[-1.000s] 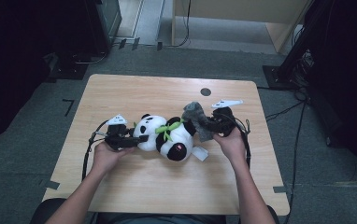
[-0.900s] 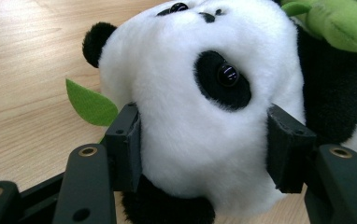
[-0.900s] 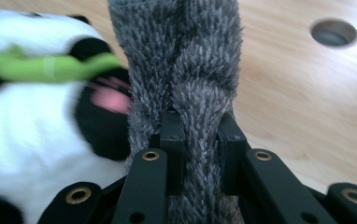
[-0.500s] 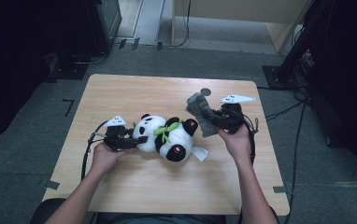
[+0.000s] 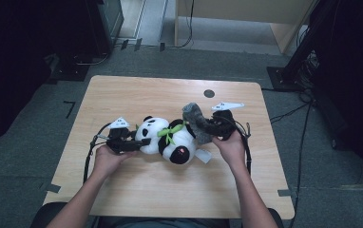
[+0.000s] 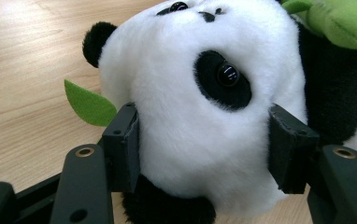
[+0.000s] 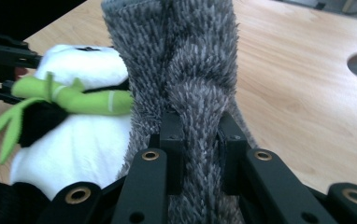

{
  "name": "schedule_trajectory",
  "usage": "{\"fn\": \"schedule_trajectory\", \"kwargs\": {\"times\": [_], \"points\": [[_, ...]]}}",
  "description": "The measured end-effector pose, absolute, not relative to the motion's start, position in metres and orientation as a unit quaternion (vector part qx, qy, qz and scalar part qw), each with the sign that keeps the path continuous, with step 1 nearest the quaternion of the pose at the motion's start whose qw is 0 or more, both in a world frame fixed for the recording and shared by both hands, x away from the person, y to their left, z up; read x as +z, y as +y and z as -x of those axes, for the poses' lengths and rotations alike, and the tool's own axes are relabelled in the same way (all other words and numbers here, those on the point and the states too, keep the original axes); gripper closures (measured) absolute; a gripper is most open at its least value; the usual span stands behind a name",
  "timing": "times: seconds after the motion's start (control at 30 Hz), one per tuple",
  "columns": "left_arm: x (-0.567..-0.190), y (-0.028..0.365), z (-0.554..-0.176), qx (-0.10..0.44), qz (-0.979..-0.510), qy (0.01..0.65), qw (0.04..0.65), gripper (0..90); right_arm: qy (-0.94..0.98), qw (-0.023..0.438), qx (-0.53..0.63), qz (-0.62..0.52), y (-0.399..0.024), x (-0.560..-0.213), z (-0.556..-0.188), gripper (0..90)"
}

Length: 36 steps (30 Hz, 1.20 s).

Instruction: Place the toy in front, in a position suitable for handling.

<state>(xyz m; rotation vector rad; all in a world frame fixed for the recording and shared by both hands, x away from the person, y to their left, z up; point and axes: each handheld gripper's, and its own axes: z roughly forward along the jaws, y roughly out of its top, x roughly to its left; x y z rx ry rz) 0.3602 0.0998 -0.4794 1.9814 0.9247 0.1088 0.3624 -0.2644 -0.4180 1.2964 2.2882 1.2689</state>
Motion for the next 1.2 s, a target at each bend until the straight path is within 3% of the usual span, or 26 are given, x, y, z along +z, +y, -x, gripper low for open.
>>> {"fn": "schedule_trajectory", "kwargs": {"times": [0.27,0.5,0.77,0.9,1.2], "points": [[-0.48,0.102,-0.361,0.04,-0.806,0.372,0.459,38.2,0.768,0.099,0.414,-0.478,-0.288,-0.429,-0.361,78.0],[-0.481,0.103,-0.361,0.038,-0.805,0.372,0.46,38.1,0.749,0.127,0.427,-0.491,-0.303,-0.413,-0.352,78.1],[-0.479,0.101,-0.36,0.04,-0.803,0.38,0.458,38.3,0.761,0.125,0.487,-0.409,-0.258,-0.379,-0.331,78.1],[-0.479,0.1,-0.36,0.038,-0.8,0.386,0.458,38.3,0.788,0.102,0.472,-0.381,-0.224,-0.394,-0.33,78.0],[-0.478,0.098,-0.359,0.042,-0.806,0.383,0.45,39.7,0.797,0.071,0.454,-0.392,-0.221,-0.432,-0.335,75.9]]}}
